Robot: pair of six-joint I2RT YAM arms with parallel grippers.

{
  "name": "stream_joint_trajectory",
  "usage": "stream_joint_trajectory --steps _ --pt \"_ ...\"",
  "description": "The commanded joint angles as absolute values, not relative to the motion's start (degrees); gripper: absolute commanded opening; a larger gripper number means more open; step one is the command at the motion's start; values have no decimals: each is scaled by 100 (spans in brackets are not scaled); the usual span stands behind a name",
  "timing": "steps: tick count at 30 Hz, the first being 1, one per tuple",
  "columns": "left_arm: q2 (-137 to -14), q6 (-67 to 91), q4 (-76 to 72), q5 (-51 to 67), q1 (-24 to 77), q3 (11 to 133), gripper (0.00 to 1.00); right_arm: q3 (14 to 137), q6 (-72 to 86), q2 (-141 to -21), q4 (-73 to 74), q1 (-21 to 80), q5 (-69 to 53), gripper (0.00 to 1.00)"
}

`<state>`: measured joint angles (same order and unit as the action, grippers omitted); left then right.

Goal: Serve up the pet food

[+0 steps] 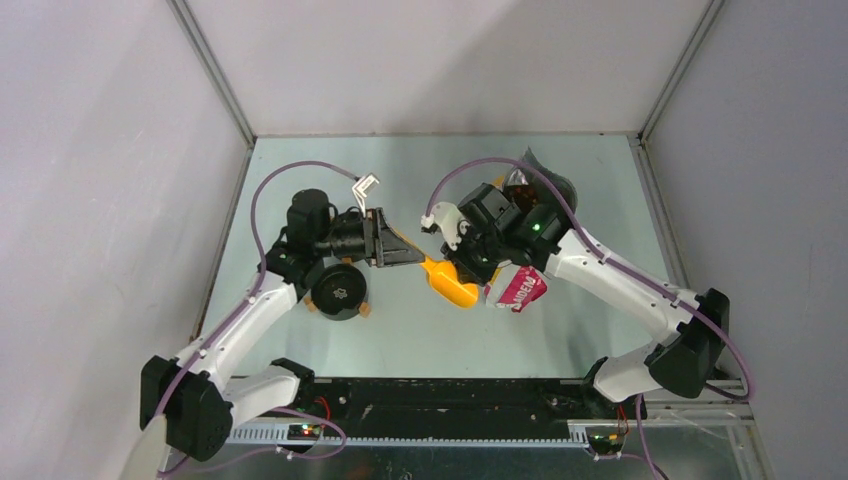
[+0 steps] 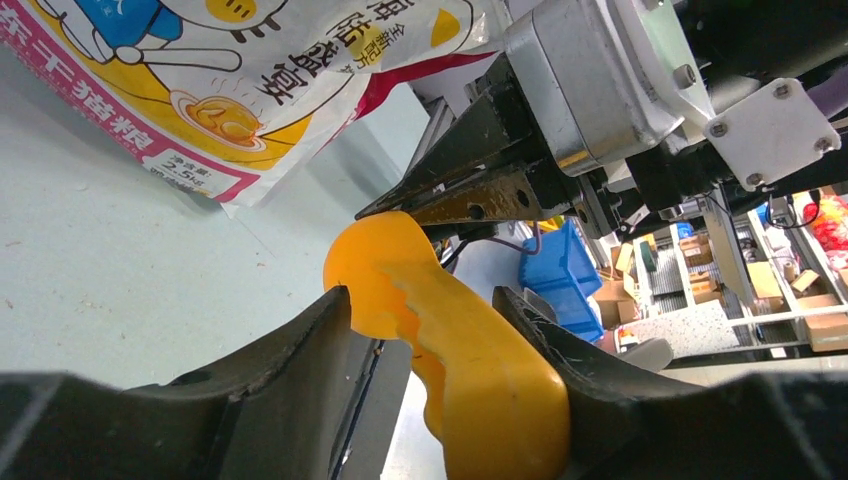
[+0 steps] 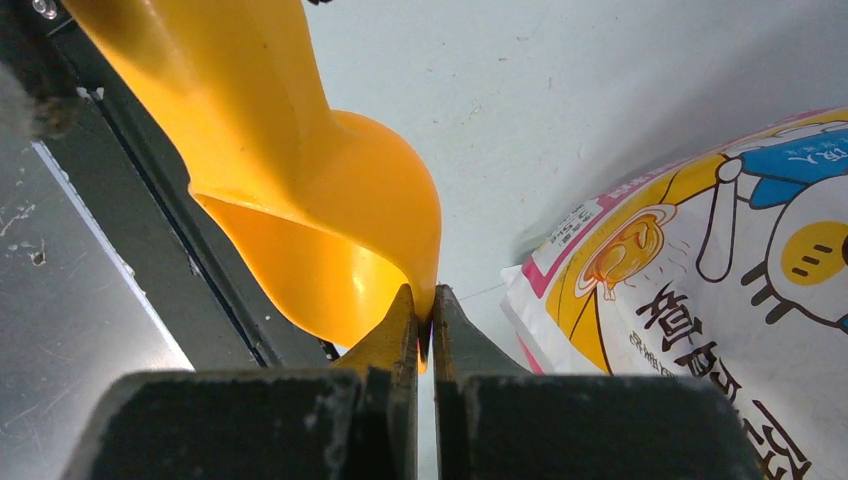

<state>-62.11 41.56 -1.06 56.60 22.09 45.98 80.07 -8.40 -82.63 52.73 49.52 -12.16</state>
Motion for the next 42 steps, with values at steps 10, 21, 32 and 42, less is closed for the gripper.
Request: stream_joint_trajectory --steps 10,21,32,42 --pt "-5996 3920 170 5563 2259 4657 44 8165 -1300 -8333 5252 5138 -871 0" --pt "-6073 4025 33 5622 2259 4640 37 8200 -1273 -8364 5243 5158 -799 0" --pt "-6070 3715 335 5919 2370 4560 8 8200 -1340 -8354 5193 5145 -699 0" --pt "-5987 3444 621 6043 2373 4562 10 8147 -1371 -8286 5133 5122 -718 0"
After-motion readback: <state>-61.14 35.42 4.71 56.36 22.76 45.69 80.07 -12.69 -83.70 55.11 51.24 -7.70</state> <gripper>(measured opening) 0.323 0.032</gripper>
